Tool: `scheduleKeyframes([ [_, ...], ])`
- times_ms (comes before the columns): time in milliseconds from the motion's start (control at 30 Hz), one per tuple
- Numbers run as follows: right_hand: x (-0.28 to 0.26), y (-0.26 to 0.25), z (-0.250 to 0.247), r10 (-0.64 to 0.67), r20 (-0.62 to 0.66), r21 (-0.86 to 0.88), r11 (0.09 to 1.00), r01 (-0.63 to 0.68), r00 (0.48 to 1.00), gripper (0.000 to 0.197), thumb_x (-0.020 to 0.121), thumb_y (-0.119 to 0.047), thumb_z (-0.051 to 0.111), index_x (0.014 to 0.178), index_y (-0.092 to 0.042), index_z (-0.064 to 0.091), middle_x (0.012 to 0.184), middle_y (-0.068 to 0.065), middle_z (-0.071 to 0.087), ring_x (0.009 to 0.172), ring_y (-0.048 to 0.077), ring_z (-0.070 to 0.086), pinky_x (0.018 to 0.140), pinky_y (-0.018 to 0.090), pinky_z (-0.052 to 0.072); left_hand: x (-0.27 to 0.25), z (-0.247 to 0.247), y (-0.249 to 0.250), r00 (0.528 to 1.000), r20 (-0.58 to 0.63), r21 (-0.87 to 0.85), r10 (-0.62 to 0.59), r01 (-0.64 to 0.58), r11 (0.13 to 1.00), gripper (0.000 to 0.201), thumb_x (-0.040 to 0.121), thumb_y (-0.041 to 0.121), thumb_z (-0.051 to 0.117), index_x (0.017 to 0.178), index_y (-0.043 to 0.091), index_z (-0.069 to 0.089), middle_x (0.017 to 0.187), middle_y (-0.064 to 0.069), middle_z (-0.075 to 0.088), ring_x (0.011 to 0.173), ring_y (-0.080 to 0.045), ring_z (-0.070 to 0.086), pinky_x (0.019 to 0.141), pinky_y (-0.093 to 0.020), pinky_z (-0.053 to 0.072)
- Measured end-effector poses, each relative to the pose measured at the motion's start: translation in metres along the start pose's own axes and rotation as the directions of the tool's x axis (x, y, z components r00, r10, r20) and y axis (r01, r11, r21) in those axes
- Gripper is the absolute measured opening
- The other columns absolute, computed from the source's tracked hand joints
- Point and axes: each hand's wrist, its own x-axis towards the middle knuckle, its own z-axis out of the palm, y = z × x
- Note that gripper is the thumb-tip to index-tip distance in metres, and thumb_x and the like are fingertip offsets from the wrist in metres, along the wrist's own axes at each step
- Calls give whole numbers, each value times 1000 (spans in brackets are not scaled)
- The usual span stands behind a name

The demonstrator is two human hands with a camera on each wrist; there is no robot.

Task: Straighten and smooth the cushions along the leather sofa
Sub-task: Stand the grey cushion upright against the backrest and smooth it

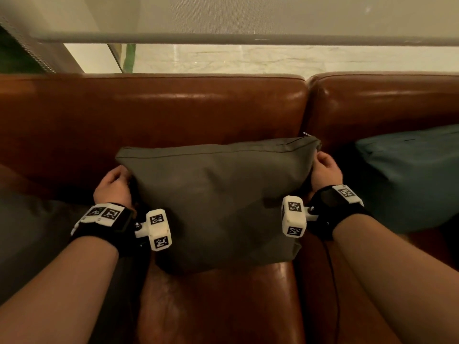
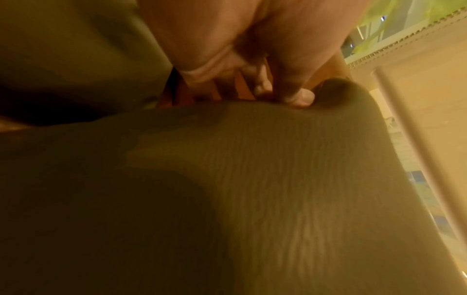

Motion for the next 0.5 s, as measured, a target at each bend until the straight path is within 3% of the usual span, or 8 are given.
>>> scheduleKeyframes([
  [33, 4, -6, -4, -96, -32, -168, 982, 89, 995, 11, 95, -30, 62, 94, -19, 66, 99, 4, 68, 85, 18, 62, 69, 16, 50, 2, -6, 2, 1000, -16, -7, -9, 9, 1000, 32, 94, 29, 58, 125, 22, 65, 121, -10, 67, 110, -31, 64, 92, -40, 50],
  [67, 11, -9, -10, -195, -56, -299, 939, 170, 979, 13, 95, -27, 61, 98, -16, 66, 95, 3, 65, 85, 16, 58, 69, 16, 48, 4, -10, 2, 999, -44, -10, -21, 21, 1000, 31, 90, 33, 63, 120, 27, 68, 112, -4, 71, 101, -25, 67, 90, -36, 53],
  [133, 18, -16, -20, -255, -13, -437, 871, 224, 967, 8, 95, -26, 60, 97, -19, 63, 89, 1, 60, 83, 15, 54, 72, 26, 43, 8, -16, 2, 997, -74, 19, -32, 33, 999, 32, 83, 39, 70, 114, 32, 72, 104, 1, 73, 97, -24, 69, 95, -41, 53],
  [200, 22, -19, -26, -263, 41, -491, 835, 249, 964, 7, 96, -26, 59, 96, -20, 62, 87, 0, 59, 82, 16, 53, 70, 23, 35, 12, -13, 3, 996, -84, 27, -4, 7, 1000, 31, 81, 42, 69, 111, 35, 72, 104, 1, 74, 99, -26, 69, 98, -47, 52],
  [267, 25, -13, -33, -223, 68, -467, 854, 229, 972, 20, 97, -31, 56, 104, -15, 65, 93, 0, 62, 88, 17, 56, 77, 25, 38, 7, -9, 3, 996, -43, 21, 77, -76, 997, 30, 86, 40, 65, 115, 35, 69, 109, 4, 72, 104, -20, 66, 100, -45, 50],
  [367, 19, 2, -35, -26, 80, -184, 982, 40, 996, 29, 96, -42, 53, 111, -21, 67, 108, 3, 69, 102, 21, 64, 92, 41, 52, 1, -5, 4, 989, 22, 11, 146, -146, 989, 32, 92, 38, 61, 122, 29, 66, 114, 2, 69, 105, -14, 62, 96, -34, 48],
  [400, 19, 7, -34, 12, 68, -126, 992, -3, 998, 27, 96, -43, 54, 110, -23, 67, 110, 5, 69, 103, 23, 65, 93, 43, 53, 3, -4, 4, 986, 9, 11, 165, -165, 986, 32, 92, 37, 62, 121, 27, 67, 112, 0, 70, 103, -16, 64, 95, -35, 50],
  [500, 23, 2, -28, -20, -3, -257, 966, 19, 1000, 28, 95, -46, 55, 109, -25, 67, 108, 8, 70, 99, 26, 66, 92, 47, 54, 11, -6, 6, 977, -61, 91, 205, -199, 976, 24, 86, 39, 65, 107, 29, 72, 101, -1, 73, 98, -22, 68, 95, -46, 54],
])
